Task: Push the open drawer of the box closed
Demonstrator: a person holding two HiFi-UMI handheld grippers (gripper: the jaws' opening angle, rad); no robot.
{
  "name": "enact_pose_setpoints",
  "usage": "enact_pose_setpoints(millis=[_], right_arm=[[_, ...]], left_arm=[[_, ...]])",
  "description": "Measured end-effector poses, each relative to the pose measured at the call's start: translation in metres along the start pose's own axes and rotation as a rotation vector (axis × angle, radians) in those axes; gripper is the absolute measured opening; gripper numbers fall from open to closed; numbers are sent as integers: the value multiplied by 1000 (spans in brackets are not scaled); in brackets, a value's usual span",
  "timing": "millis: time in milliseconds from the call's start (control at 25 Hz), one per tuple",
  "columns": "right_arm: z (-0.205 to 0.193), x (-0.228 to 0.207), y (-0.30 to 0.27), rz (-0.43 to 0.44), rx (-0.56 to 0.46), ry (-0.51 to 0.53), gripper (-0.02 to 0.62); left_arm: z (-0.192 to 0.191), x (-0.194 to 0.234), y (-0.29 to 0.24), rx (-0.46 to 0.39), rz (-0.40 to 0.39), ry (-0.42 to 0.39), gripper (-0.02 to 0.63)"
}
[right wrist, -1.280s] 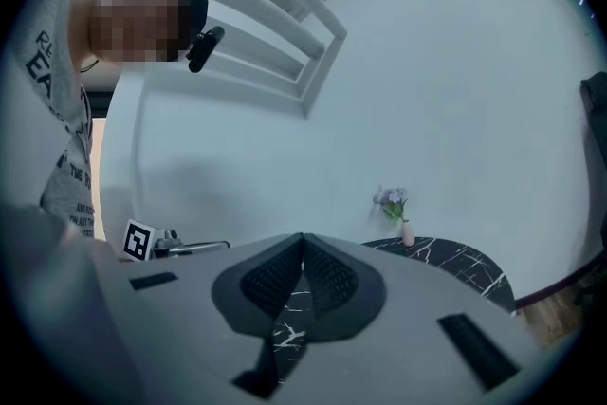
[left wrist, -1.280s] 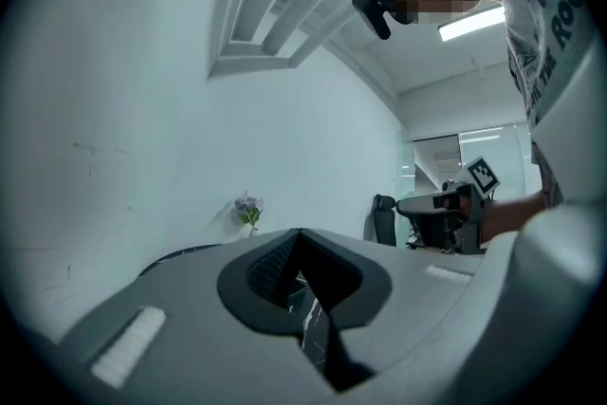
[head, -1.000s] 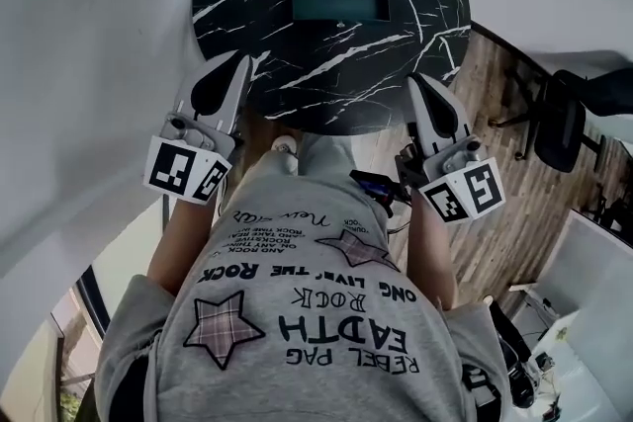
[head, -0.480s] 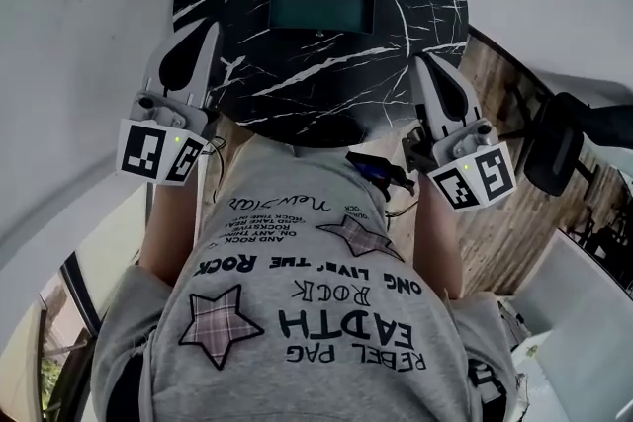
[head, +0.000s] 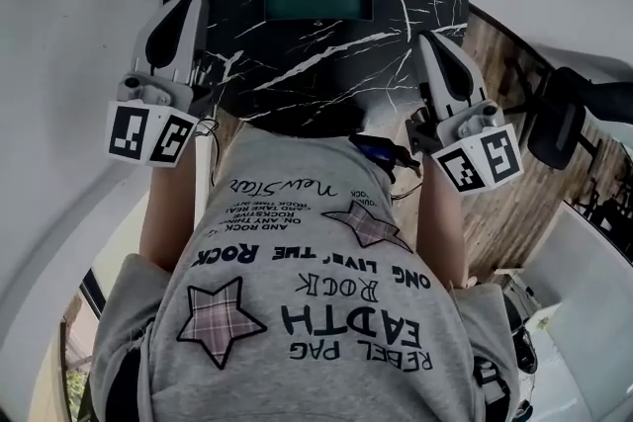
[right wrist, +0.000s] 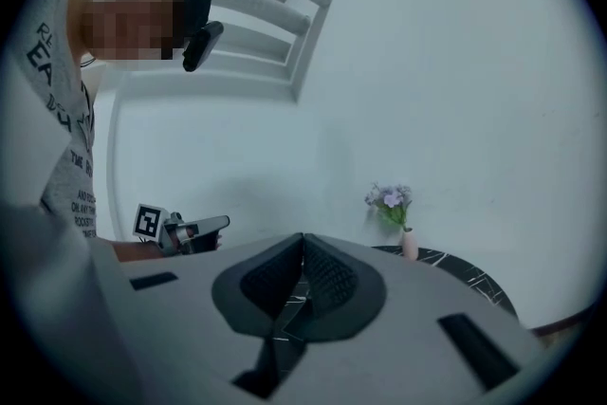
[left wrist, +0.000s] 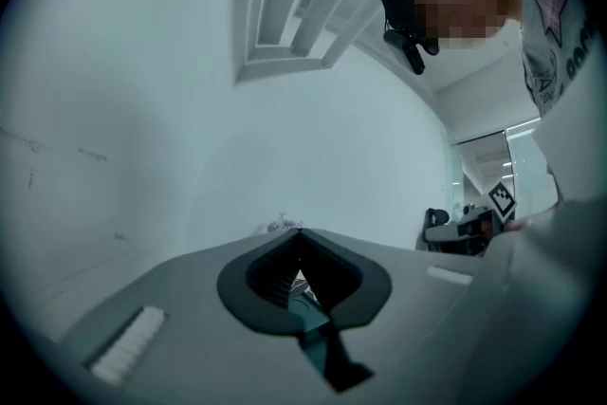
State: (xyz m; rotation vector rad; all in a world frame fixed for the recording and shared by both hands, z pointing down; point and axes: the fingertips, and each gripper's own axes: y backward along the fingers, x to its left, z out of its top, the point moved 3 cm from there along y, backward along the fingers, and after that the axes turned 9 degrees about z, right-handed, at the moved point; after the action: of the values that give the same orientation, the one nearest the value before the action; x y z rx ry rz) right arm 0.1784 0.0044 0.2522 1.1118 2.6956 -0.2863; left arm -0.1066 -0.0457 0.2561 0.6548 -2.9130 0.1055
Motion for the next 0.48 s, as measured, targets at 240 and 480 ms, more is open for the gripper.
enact_pose_setpoints(millis=[240,480], right_arm=[[0,5,-15,-49,-46,-8,12],[-18,7,-19,-58,-9,-18,12]], left_arm=[[-3,-6,-8,9,-103,-32,5],[-17,-4,-7,26,-121,-25,5]])
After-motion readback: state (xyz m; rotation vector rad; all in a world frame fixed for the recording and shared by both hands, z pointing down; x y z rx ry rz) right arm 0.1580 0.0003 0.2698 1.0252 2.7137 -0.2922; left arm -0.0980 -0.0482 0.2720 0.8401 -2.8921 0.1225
